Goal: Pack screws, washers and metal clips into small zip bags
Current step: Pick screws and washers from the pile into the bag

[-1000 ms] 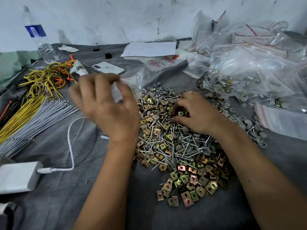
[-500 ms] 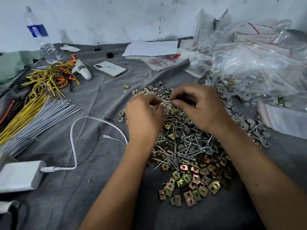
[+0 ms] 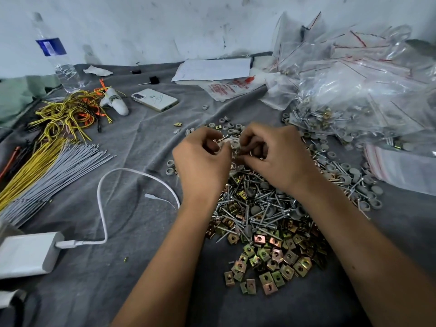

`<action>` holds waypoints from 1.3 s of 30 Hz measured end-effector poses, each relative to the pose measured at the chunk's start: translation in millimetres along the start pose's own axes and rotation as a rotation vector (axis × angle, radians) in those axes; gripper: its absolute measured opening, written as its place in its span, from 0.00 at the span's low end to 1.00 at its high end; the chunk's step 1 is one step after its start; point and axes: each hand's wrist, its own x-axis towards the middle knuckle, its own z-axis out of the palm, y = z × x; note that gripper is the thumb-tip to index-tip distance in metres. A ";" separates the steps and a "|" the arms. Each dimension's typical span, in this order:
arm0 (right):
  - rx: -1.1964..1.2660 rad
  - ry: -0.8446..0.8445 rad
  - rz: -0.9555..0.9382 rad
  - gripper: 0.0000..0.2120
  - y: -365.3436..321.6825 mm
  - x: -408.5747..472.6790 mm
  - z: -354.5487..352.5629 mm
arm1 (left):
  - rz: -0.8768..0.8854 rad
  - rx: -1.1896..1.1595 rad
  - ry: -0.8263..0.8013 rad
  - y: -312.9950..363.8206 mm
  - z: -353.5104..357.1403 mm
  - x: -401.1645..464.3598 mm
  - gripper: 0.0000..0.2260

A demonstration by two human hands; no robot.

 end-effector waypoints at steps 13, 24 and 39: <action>-0.348 -0.337 0.182 0.16 16.3 1.7 -5.6 | -0.069 -0.074 0.093 -7.2 -4.1 4.6 0.10; -0.335 -0.332 0.151 0.05 15.0 2.9 -5.6 | -0.112 -0.023 -0.052 -5.3 -1.2 3.1 0.05; -0.142 0.133 -0.084 0.05 5.0 3.9 2.3 | -0.089 0.011 -0.066 -2.6 0.1 3.7 0.13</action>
